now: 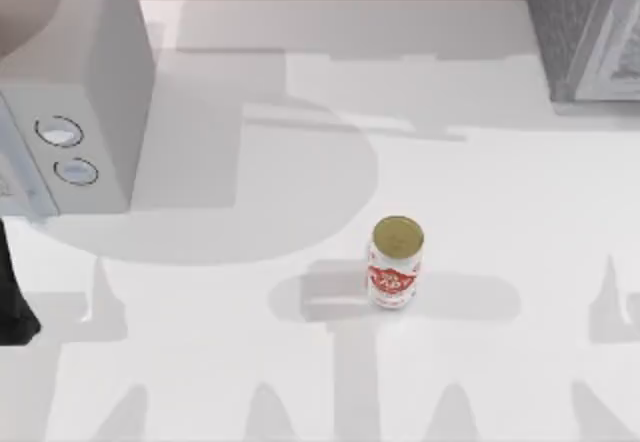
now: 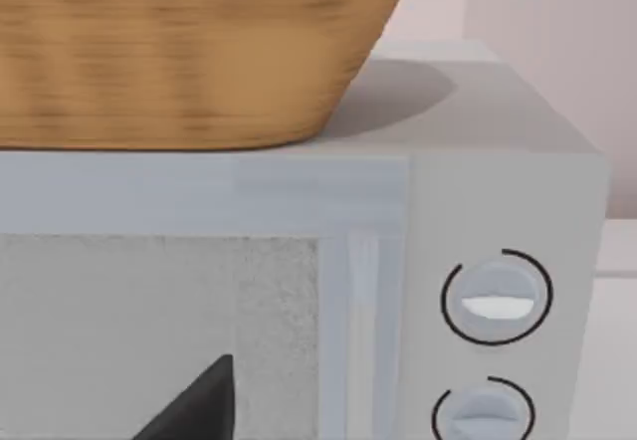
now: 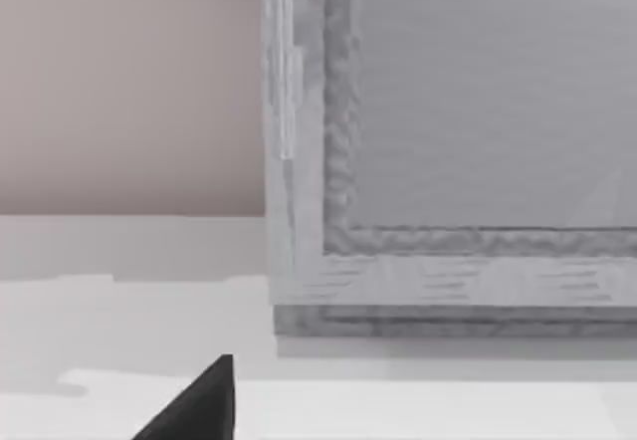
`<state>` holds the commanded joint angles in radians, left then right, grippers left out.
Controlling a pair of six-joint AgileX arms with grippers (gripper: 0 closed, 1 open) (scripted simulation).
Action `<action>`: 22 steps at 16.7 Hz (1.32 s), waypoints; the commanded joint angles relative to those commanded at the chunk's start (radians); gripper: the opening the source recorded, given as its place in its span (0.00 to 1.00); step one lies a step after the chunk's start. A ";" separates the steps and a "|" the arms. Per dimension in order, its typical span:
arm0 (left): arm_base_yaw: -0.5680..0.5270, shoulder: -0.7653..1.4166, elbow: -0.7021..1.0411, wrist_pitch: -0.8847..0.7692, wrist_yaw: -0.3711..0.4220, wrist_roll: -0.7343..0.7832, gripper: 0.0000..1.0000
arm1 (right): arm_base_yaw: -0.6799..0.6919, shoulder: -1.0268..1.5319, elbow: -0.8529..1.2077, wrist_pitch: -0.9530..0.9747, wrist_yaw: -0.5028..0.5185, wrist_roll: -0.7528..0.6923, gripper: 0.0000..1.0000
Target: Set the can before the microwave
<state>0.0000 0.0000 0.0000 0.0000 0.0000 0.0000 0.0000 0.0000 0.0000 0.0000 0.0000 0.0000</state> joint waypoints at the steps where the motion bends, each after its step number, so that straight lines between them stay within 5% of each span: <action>1: 0.000 0.000 0.000 0.000 0.000 0.000 1.00 | 0.000 0.000 0.000 0.000 0.000 0.000 1.00; 10: -0.131 0.322 0.251 -0.177 0.025 0.028 1.00 | 0.000 0.000 0.000 0.000 0.000 0.000 1.00; 22: -0.543 1.471 1.153 -0.955 0.146 0.032 1.00 | 0.000 0.000 0.000 0.000 0.000 0.000 1.00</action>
<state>-0.5427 1.4707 1.1528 -0.9549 0.1463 0.0318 0.0000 0.0000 0.0000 0.0000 0.0000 0.0000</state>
